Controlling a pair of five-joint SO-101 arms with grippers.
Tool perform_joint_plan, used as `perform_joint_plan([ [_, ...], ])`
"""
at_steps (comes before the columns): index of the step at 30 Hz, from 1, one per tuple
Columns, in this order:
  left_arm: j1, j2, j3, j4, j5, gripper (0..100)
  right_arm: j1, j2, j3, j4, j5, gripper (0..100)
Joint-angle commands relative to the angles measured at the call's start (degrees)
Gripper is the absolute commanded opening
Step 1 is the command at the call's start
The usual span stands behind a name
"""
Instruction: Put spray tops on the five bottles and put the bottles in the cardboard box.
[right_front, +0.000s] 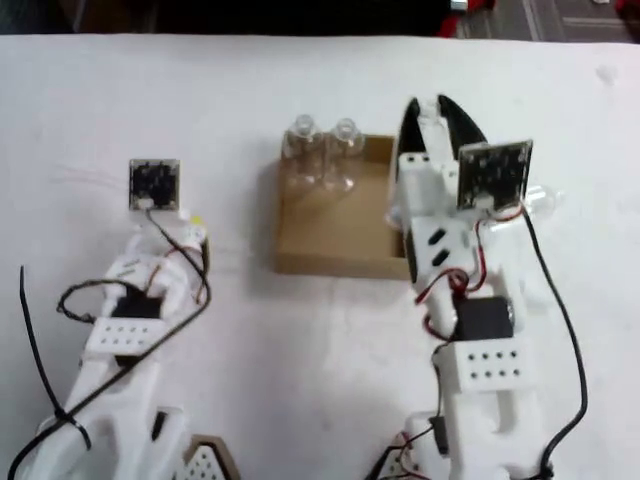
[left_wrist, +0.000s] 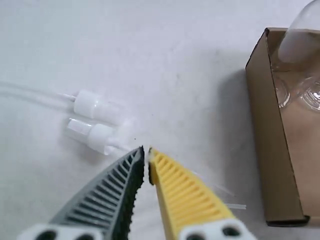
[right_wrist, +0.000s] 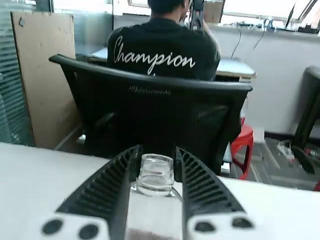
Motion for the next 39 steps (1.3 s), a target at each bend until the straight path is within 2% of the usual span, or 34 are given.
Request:
perform_joint_plan([
  [1,0.48,-1.19,-0.44,-0.18,-0.62,2,-0.66,-1.45,6.42,-17.89,0.0,1.6],
  [4,0.4,-1.19,-0.44,-0.18,-0.62,2,-1.63,-1.1,13.54,-29.41,-0.53,1.6],
  [7,0.31,-1.19,-0.44,-0.09,-0.62,2,-3.47,3.12,16.0,-35.38,-0.53,1.6],
  [15,0.4,-1.19,-0.44,-0.18,-0.62,2,-0.48,28.88,6.15,-46.02,-0.62,1.6],
  [20,0.48,-1.19,-0.44,-0.18,-0.62,2,1.63,36.35,9.23,-58.24,-0.62,1.6],
  [28,0.48,-1.19,-0.44,-0.18,-0.62,2,0.92,52.26,5.01,-68.44,-0.62,1.6],
  [34,0.48,-1.19,-0.44,-0.18,-0.62,2,0.92,64.31,4.31,-85.23,-0.09,1.6],
  [39,0.48,-0.92,-0.62,-0.18,-0.62,2,1.45,72.66,-1.41,-86.64,-0.09,1.6],
])
